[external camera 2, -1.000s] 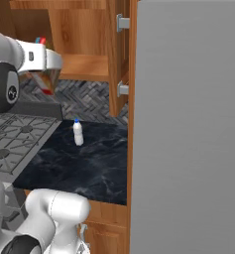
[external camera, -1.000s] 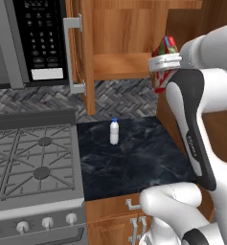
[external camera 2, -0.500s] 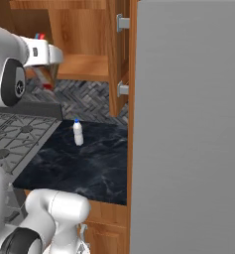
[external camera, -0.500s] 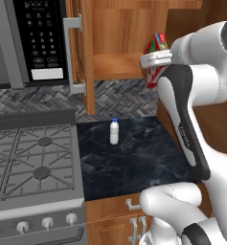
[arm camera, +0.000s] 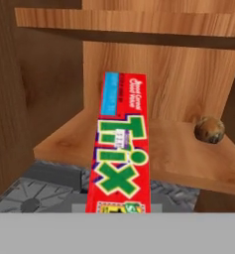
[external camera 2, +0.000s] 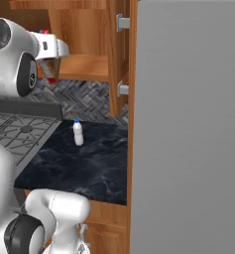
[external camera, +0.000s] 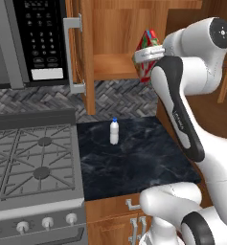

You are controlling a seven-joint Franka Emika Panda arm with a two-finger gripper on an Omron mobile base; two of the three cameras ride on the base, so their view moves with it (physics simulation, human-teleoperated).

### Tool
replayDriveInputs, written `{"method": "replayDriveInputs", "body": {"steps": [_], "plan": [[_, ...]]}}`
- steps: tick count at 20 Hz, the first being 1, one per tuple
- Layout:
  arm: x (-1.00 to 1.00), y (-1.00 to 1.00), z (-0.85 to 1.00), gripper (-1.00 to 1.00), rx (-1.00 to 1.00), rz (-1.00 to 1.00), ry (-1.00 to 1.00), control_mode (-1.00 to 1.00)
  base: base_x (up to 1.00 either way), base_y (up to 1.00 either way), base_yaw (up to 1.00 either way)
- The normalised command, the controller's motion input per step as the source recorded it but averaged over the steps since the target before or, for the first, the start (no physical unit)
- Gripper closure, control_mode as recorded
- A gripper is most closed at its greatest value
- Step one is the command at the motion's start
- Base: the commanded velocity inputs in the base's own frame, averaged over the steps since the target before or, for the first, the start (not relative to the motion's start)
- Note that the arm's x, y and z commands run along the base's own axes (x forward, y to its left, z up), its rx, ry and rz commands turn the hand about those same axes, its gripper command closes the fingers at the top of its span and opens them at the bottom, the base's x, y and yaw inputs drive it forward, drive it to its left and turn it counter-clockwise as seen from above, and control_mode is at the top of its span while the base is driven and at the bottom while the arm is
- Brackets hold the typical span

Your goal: Pick the cereal and canned food from the counter and place them in the cabinets closest to them.

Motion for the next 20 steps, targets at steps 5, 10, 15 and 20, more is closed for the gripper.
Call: {"method": "replayDriveInputs", "body": {"steps": [5,10,15,20], "plan": [[0.27,0.15,0.14,1.00,-0.03,-0.03,0.00,-1.00,0.00,0.00,0.00],[0.26,0.02,0.11,1.00,0.00,-0.05,0.02,-1.00,0.00,0.00,0.00],[0.27,0.00,0.01,1.00,0.00,-0.07,0.02,-1.00,0.00,0.00,0.00],[0.28,0.00,0.00,1.00,0.00,-0.04,0.05,-1.00,0.00,0.00,0.00]]}}
